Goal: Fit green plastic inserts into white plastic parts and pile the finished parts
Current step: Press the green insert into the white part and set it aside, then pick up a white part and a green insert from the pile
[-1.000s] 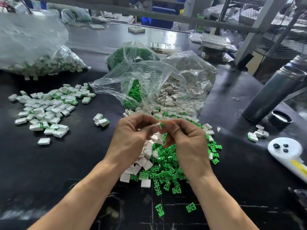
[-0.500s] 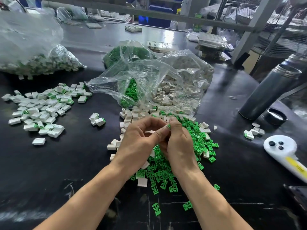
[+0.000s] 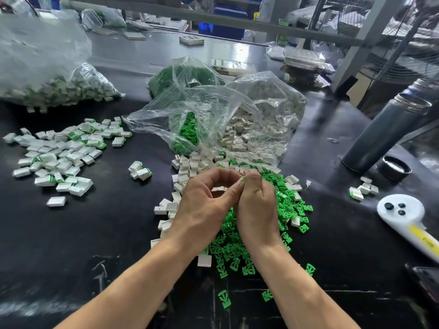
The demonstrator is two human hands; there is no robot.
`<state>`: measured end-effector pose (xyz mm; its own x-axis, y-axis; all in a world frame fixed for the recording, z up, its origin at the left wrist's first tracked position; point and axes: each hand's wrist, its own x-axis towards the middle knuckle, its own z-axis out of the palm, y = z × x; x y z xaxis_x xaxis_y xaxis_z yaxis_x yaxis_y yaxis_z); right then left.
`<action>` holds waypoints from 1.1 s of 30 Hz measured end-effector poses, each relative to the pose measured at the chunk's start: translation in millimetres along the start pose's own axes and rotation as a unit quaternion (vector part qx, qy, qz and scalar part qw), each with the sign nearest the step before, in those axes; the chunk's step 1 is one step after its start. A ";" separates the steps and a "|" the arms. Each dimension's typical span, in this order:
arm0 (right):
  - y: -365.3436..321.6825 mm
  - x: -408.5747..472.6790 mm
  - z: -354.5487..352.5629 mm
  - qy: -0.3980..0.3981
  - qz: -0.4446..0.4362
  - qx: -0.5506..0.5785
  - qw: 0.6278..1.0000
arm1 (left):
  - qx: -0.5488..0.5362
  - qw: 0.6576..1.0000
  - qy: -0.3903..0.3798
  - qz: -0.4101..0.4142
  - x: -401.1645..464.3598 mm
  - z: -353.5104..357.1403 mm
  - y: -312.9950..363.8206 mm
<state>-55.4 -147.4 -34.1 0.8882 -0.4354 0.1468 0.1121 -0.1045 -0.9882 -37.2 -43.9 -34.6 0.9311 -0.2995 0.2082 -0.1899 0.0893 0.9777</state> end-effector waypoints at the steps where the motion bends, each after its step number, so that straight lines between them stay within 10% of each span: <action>1: 0.9 0.3 -0.2 0.004 0.000 -0.001 1.000 | -0.001 1.000 0.001 0.000 0.1 0.4 -0.5; 33: 3.7 4.7 -18.0 -0.042 -0.085 -0.116 0.989 | 0.109 0.992 0.061 -0.026 5.8 -32.1 12.0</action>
<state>-58.8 -165.9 -36.3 0.9004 -0.3192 0.2956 0.1659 -0.3761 -0.9116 -24.1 -14.2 -22.5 0.9696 -0.1803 0.1655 -0.1911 -0.1355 0.9722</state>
